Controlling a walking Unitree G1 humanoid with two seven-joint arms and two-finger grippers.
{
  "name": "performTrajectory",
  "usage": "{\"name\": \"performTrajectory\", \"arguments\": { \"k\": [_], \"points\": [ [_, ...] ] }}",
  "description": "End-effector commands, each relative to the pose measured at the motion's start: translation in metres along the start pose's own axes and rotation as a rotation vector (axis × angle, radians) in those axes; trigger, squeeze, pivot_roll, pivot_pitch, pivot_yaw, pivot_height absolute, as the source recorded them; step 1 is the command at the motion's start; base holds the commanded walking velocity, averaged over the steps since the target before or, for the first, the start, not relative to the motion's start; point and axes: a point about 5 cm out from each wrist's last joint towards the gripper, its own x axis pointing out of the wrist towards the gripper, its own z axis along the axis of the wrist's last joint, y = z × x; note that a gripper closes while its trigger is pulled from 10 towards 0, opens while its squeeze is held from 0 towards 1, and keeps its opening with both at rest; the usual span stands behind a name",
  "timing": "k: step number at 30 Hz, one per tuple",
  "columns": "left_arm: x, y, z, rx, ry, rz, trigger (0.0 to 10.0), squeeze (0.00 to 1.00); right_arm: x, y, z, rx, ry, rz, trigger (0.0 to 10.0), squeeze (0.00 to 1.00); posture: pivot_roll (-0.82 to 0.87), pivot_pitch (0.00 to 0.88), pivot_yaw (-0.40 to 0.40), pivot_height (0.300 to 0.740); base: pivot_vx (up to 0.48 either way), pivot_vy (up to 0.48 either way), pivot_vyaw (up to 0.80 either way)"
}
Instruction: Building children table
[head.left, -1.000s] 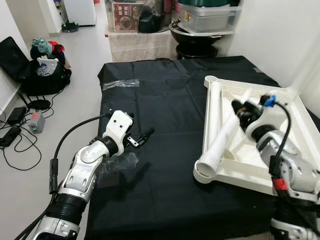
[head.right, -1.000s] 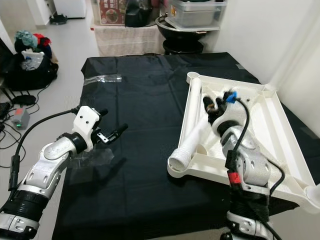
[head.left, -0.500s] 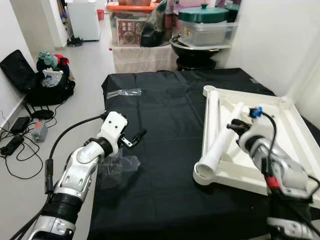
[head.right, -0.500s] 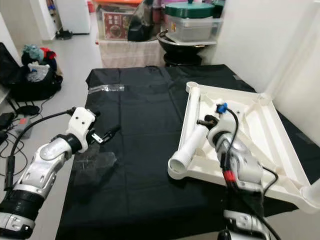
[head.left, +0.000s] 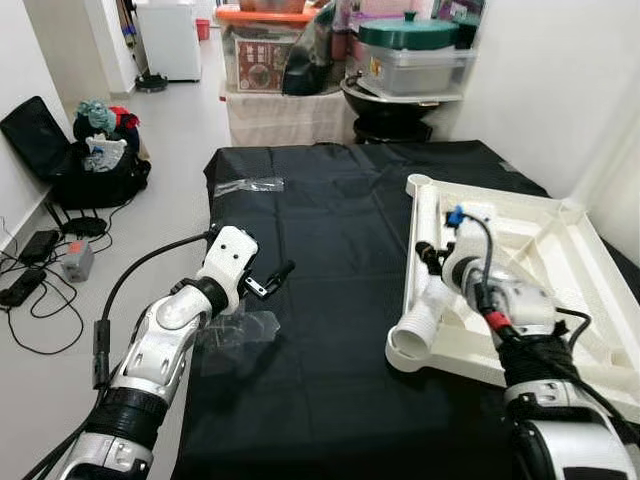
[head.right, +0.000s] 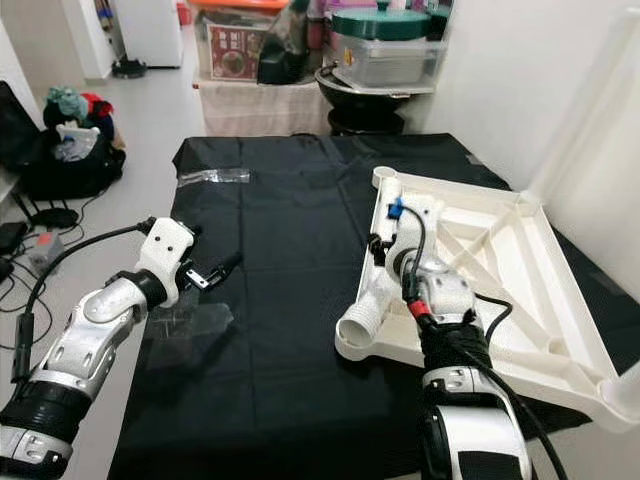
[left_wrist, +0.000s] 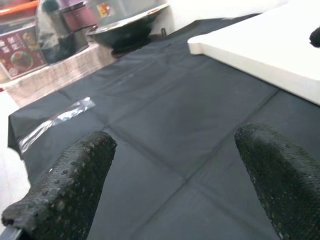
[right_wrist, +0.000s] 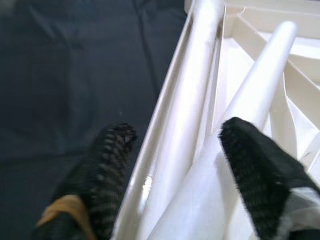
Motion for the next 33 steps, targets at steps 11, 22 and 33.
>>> {"name": "performTrajectory", "arguments": {
  "k": [11,22,33],
  "points": [
    [-0.001,-0.004,-0.007,0.005,0.041,0.013,10.0,0.0,0.01,-0.026,-0.005,-0.052,0.047,-0.168,10.0,1.0,0.04,0.0,-0.106,0.74,0.0,0.0,0.0],
    [-0.001,-0.004,-0.009,0.003,0.053,0.013,10.0,0.0,0.015,0.002,-0.029,0.165,0.223,0.024,10.0,1.0,0.04,0.0,-0.107,0.74,0.0,0.0,0.0],
    [-0.001,-0.008,-0.012,0.005,0.069,0.014,10.0,0.0,0.016,0.021,-0.026,0.258,0.261,0.14,0.0,0.93,0.04,0.0,-0.125,0.74,0.0,0.0,0.0]
  ]
}}
